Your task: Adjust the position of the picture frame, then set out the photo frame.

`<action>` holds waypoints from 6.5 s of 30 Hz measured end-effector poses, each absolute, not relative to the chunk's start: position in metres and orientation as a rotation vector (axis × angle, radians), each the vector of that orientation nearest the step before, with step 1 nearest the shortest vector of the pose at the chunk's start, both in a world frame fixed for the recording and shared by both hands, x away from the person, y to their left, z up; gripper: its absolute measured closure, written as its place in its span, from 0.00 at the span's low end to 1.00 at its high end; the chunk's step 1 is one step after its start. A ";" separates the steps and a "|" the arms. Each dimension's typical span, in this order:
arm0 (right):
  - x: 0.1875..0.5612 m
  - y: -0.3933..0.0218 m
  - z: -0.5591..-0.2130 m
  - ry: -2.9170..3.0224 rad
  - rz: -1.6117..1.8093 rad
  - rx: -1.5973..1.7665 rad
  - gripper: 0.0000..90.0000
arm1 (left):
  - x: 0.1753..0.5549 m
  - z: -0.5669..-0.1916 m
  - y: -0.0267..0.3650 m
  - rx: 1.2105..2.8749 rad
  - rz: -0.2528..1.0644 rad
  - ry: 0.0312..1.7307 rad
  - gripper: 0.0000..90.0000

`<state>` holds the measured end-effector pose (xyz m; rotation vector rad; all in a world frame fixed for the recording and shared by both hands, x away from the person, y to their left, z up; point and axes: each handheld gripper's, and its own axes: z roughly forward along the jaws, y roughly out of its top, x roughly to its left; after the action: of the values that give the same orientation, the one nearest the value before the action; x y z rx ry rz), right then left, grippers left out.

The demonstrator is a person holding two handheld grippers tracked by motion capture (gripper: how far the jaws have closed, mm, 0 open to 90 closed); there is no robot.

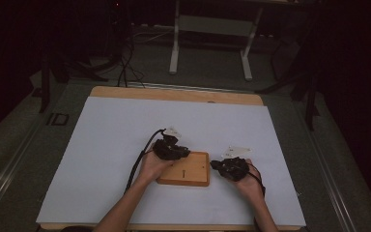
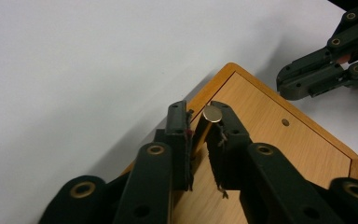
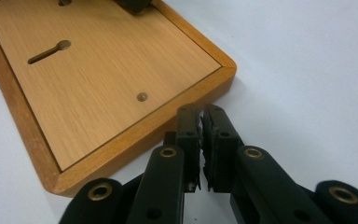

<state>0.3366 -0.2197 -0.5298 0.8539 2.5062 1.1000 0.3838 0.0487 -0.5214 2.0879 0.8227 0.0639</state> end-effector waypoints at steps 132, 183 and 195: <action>0.377 -0.141 -0.516 2.515 1.376 0.754 0.89 | 0.306 -0.521 0.130 1.978 0.281 0.878 0.59; 0.407 -0.144 -0.523 2.636 1.522 0.897 0.93 | 0.300 -0.519 0.125 2.021 0.248 0.750 0.50; 0.413 -0.145 -0.523 2.661 1.535 0.923 0.93 | 0.293 -0.518 0.123 2.059 0.276 0.680 0.38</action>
<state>0.4132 -0.1445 -0.5231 0.9235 2.6609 1.5348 0.2930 0.1230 -0.5182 2.0594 0.6800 0.2756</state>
